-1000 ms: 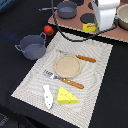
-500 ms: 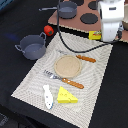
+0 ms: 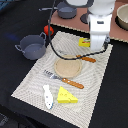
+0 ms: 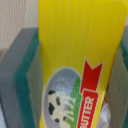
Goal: Interact with the objects in diverse but meaningful ways.
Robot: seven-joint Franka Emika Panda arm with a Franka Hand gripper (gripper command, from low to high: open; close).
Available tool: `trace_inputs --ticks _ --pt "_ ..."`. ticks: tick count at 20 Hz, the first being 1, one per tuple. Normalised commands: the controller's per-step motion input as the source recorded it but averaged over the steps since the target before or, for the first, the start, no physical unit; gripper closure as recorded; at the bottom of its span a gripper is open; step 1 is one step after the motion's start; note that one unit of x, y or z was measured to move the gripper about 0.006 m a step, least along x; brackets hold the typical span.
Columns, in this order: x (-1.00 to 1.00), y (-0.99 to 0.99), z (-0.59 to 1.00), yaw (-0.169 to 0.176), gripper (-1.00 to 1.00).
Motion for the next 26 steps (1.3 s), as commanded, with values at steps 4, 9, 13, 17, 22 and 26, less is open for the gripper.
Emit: trace_inputs --ticks 4,9,13,17,22,26 --pt "0.08 0.18 -0.23 -0.008 1.0" --pt "0.09 0.24 -0.14 -0.018 -1.0" --pt "0.0 0.16 -0.03 0.0 -1.0" --pt "-0.06 0.14 0.93 0.0 -1.0" --pt "-0.15 0.12 1.0 0.0 -1.0" --pt "-0.12 0.07 0.9 0.0 -1.0"
